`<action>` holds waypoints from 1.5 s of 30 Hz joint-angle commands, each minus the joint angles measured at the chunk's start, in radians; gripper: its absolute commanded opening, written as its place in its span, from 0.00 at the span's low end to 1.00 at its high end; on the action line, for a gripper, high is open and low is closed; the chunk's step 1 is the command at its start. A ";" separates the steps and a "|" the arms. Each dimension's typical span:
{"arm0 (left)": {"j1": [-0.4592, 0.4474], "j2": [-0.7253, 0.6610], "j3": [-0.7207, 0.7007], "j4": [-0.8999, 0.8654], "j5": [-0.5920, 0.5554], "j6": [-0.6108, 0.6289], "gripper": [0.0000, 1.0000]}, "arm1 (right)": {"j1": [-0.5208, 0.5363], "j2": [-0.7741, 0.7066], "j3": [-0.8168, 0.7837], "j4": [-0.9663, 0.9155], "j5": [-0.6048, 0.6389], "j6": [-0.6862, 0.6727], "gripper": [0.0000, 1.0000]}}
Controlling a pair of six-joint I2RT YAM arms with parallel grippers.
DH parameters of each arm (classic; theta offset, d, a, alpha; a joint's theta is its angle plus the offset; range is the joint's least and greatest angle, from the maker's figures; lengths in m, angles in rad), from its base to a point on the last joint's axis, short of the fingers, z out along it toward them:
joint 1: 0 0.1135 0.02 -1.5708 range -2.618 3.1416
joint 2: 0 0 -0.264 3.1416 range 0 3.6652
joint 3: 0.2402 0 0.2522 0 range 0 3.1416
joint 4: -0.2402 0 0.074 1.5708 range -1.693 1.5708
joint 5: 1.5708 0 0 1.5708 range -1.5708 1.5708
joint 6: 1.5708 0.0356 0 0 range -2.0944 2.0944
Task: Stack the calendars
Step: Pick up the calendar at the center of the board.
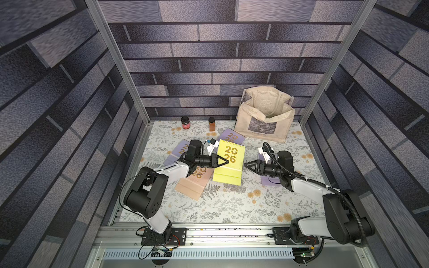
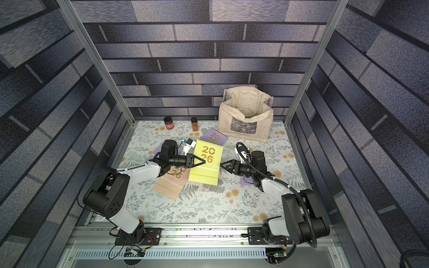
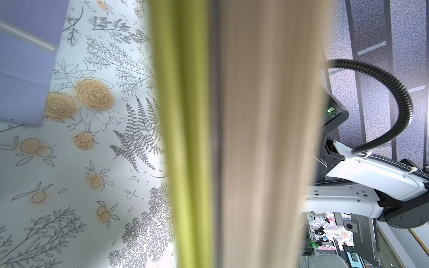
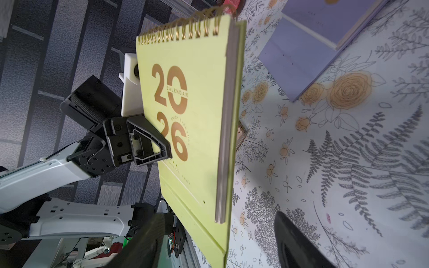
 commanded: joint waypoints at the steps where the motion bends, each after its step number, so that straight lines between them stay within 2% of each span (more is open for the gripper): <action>1: -0.013 -0.038 0.027 0.047 0.039 -0.019 0.00 | 0.011 0.023 0.016 0.096 -0.043 0.014 0.75; 6: -0.031 -0.044 0.043 0.065 0.049 -0.041 0.00 | 0.031 0.071 0.025 0.155 -0.032 0.035 0.74; 15: -0.053 -0.045 0.051 0.091 0.070 -0.063 0.00 | 0.065 0.198 0.022 0.516 -0.079 0.207 0.69; 19: -0.051 -0.044 0.048 0.151 0.084 -0.105 0.00 | 0.086 0.275 0.027 0.703 -0.114 0.306 0.62; 24: -0.051 -0.052 0.057 0.143 0.079 -0.099 0.01 | 0.094 0.335 0.019 0.855 -0.110 0.393 0.50; 28: -0.053 -0.049 0.059 0.138 0.083 -0.096 0.02 | 0.104 0.323 0.019 0.827 -0.106 0.383 0.41; 32: -0.051 -0.054 0.057 0.135 0.081 -0.093 0.05 | 0.106 0.308 0.014 0.801 -0.104 0.371 0.26; 39: -0.048 -0.077 0.060 0.104 0.077 -0.073 0.19 | 0.112 0.294 0.004 0.794 -0.112 0.365 0.03; 42: -0.047 -0.079 0.063 0.077 0.077 -0.056 0.28 | 0.114 0.279 0.007 0.787 -0.117 0.366 0.00; 44: -0.043 -0.083 0.065 0.055 0.075 -0.043 0.46 | 0.115 0.265 0.007 0.782 -0.121 0.366 0.00; 45: -0.039 -0.087 0.064 0.050 0.072 -0.037 0.52 | 0.114 0.256 0.007 0.779 -0.122 0.370 0.00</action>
